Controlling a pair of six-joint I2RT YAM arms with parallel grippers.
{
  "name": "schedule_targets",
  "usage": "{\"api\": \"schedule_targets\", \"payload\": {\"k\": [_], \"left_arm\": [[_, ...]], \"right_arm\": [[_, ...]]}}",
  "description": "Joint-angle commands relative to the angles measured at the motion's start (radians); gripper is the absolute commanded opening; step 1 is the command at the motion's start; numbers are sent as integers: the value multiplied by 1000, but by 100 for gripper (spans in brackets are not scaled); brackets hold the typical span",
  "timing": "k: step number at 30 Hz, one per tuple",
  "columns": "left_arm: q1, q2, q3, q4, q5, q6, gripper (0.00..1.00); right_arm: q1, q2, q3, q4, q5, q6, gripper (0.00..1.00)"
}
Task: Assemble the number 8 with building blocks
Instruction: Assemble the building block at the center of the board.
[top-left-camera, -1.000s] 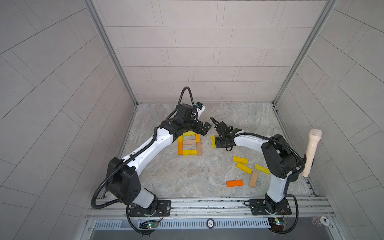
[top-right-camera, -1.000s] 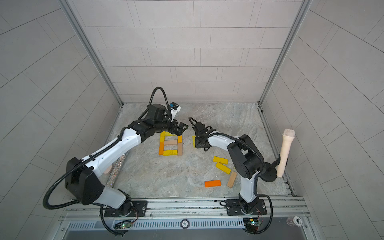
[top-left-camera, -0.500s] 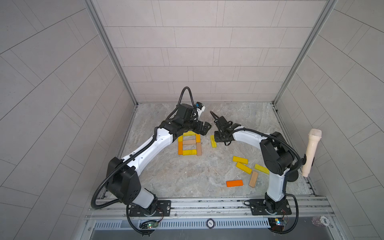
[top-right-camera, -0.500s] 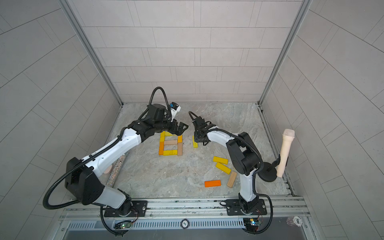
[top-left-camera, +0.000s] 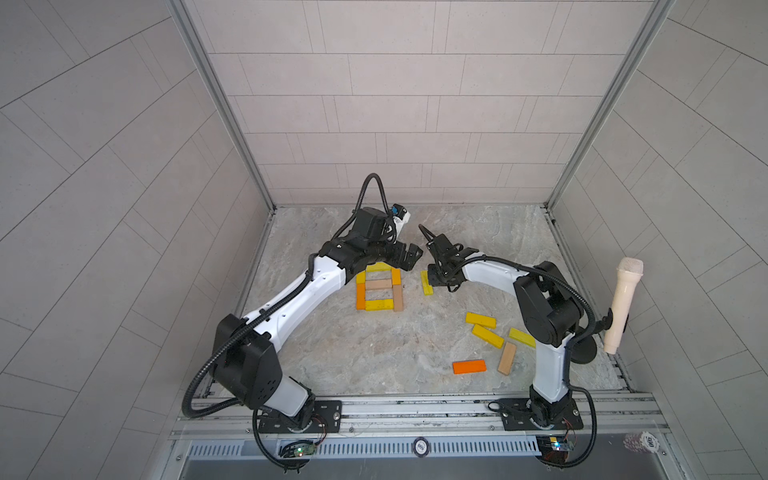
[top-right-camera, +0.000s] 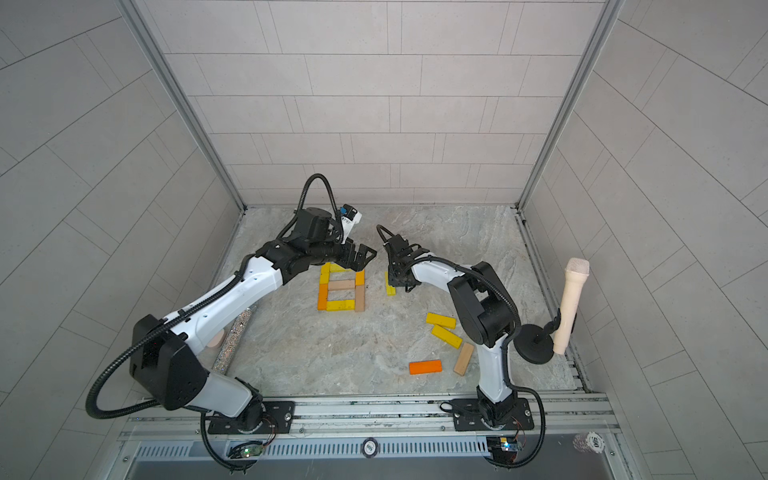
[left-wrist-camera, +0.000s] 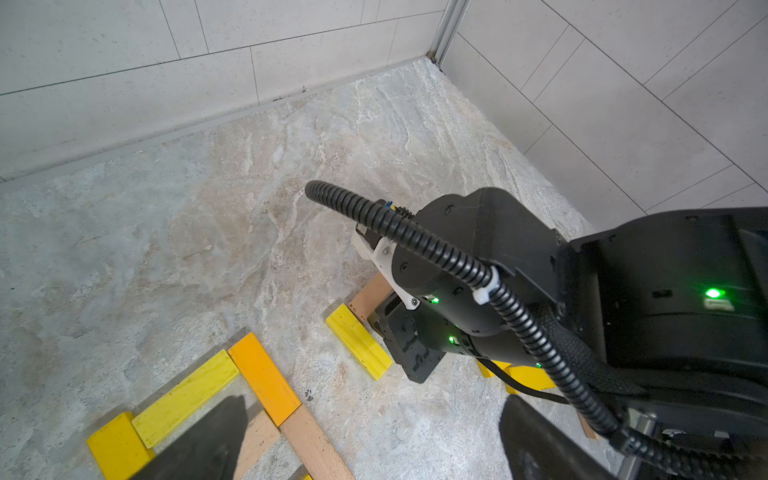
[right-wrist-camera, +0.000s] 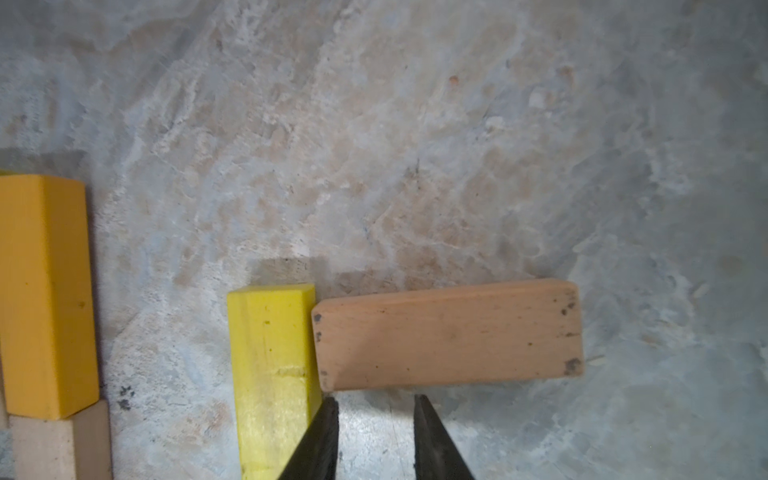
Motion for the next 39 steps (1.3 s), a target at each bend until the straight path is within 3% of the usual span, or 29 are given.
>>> {"api": "schedule_targets", "payload": {"k": [1, 15, 22, 28, 37, 39], "left_arm": [[-2, -18, -8, 16, 4, 2, 100], [-2, -16, -9, 16, 5, 4, 100], [-3, -17, -9, 18, 11, 3, 100], [-4, -21, -12, 21, 13, 4, 100], [-5, -22, -12, 27, 20, -1, 100], [-5, -22, -13, 28, 24, -4, 100]], "right_arm": [[-1, 16, 17, -7, 7, 17, 33], [-2, 4, 15, -1, 0, 12, 33], [0, -83, -57, 1, 3, 1, 35], [0, -243, -203, 3, 20, -13, 51], [0, -500, -426, -65, 85, 17, 95], [0, -546, -461, -95, 109, 32, 100]]}}
